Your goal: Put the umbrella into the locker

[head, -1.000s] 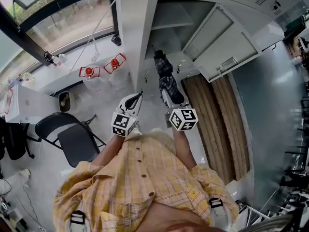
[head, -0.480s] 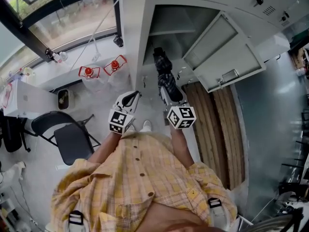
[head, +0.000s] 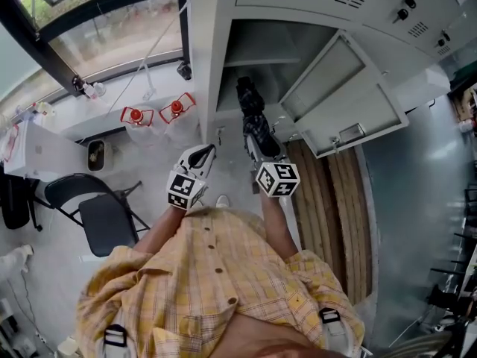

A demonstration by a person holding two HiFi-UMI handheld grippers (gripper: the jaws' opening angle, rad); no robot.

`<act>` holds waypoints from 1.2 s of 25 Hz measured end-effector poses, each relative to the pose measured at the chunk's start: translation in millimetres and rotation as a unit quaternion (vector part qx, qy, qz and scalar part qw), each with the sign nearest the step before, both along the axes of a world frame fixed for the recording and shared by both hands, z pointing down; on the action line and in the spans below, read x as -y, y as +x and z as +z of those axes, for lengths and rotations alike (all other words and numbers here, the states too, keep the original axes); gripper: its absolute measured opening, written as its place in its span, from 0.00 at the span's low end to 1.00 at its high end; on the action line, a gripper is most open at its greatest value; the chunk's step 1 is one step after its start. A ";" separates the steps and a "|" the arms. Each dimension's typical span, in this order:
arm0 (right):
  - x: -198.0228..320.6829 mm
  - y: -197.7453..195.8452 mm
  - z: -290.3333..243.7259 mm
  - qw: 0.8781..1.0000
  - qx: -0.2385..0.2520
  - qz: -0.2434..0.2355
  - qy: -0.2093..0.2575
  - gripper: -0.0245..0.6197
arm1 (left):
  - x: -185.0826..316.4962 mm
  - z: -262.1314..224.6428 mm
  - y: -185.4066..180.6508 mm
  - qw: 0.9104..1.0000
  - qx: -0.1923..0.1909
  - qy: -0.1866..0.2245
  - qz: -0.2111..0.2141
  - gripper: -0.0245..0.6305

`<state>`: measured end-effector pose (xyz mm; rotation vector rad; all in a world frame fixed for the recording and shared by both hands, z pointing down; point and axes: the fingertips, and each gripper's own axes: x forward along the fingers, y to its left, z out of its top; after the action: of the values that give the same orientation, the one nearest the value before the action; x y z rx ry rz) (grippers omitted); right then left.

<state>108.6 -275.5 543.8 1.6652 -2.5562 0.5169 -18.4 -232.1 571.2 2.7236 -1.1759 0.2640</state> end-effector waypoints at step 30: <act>113.1 -12.4 6.3 0.999 -0.030 -0.013 0.002 0.32 | 3.9 7.0 -4.0 0.999 0.031 0.012 0.004 0.04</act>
<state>96.2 -388.6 550.1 1.6207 -2.5348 0.4517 -22.4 -236.1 578.2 2.7598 -1.1903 0.3406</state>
